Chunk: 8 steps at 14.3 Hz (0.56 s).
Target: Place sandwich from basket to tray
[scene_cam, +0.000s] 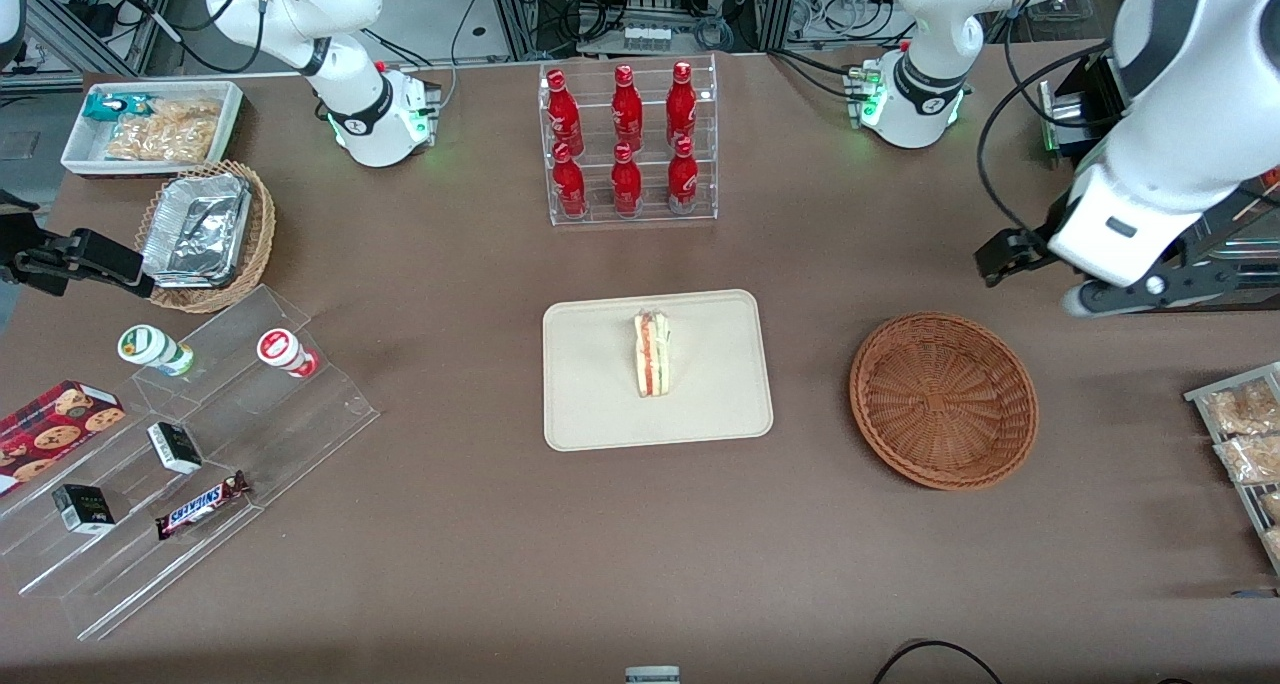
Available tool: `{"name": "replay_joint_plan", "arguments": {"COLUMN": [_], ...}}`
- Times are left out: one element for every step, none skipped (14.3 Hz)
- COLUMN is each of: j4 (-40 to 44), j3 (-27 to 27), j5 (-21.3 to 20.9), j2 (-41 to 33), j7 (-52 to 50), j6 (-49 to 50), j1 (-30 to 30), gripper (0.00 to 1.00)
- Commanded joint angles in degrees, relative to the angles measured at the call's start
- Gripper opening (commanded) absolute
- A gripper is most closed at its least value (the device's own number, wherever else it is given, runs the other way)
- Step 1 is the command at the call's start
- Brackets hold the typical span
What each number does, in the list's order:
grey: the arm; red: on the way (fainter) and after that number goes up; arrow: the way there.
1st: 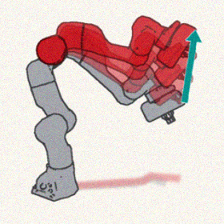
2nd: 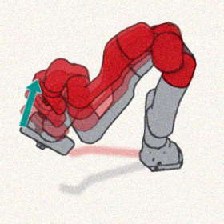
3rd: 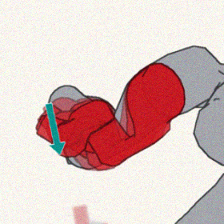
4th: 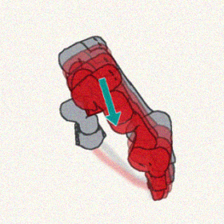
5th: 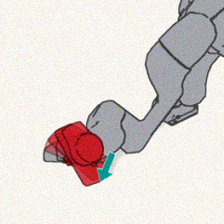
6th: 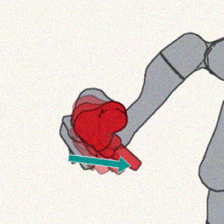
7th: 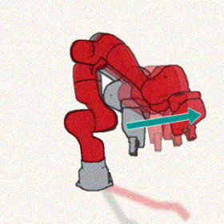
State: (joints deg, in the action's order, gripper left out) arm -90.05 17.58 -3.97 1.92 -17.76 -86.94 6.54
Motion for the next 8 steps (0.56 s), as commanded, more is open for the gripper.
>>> {"name": "replay_joint_plan", "arguments": {"j4": [-1.53,-1.18,-0.57,-0.56,-0.56,-0.56,-0.56,-0.56], "j3": [-2.37,-2.38,-2.38,-2.38,-2.38,-2.38,-2.38,-2.38], "j5": [2.12,2.65,2.57,2.13,2.21,2.13,2.04,2.21], "j2": [-3.50,-3.50,-3.41,-3.32,-3.24,-3.24,-3.24,-3.24], "j7": [5.26,6.06,6.07,6.16,6.16,6.16,6.16,6.16], "j6": [2.03,1.95,2.04,2.04,2.04,2.04,2.04,2.04], "j1": [0.67,0.76,0.85,0.85,0.85,0.85,0.85,0.85], "gripper": [1.00,1.00,1.00,1.00,1.00,1.00,1.00,1.00]}}
